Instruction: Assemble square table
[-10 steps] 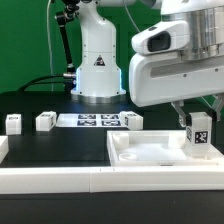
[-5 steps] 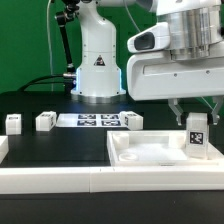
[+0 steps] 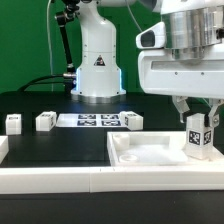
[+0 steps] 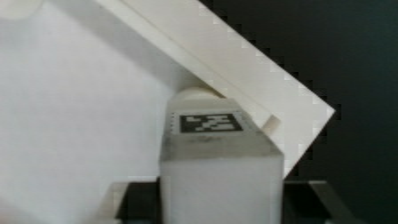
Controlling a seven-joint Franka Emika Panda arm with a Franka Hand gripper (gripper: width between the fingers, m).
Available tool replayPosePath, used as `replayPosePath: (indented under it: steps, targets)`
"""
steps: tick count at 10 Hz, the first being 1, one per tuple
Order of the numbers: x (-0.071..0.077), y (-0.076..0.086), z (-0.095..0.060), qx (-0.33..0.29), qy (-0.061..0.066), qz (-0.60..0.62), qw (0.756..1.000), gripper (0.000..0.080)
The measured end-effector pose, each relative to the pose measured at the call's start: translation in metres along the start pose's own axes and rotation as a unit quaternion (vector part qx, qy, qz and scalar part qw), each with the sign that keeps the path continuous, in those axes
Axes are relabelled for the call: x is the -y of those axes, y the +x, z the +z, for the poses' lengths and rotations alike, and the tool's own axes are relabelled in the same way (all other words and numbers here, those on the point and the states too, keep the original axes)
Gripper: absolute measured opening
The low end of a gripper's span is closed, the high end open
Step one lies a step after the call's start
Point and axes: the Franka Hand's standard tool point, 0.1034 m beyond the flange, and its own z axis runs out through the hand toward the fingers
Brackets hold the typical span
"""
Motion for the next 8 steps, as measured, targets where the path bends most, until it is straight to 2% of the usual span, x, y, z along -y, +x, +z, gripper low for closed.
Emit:
replayPosePath:
  steps: [2, 4, 5, 6, 7, 8]
  targets:
    - [0.0011, -0.0017, 0.0001, 0.003, -0.001, 0.052, 0.999, 0.0291]
    - [0.0018, -0.0020, 0.0001, 0.009, 0.003, 0.094, 0.995, 0.0291]
    - [0.0033, -0.0044, 0.0006, 0.014, 0.006, 0.124, 0.992, 0.0366]
    - [0.0036, -0.0054, 0.0009, 0.014, 0.006, 0.112, 0.994, 0.0510]
    - [0.0036, -0.0057, 0.0011, 0.014, 0.006, 0.104, 0.995, 0.0510]
    - [0.0022, -0.0071, 0.0016, 0.018, -0.001, 0.079, 0.997, 0.0604]
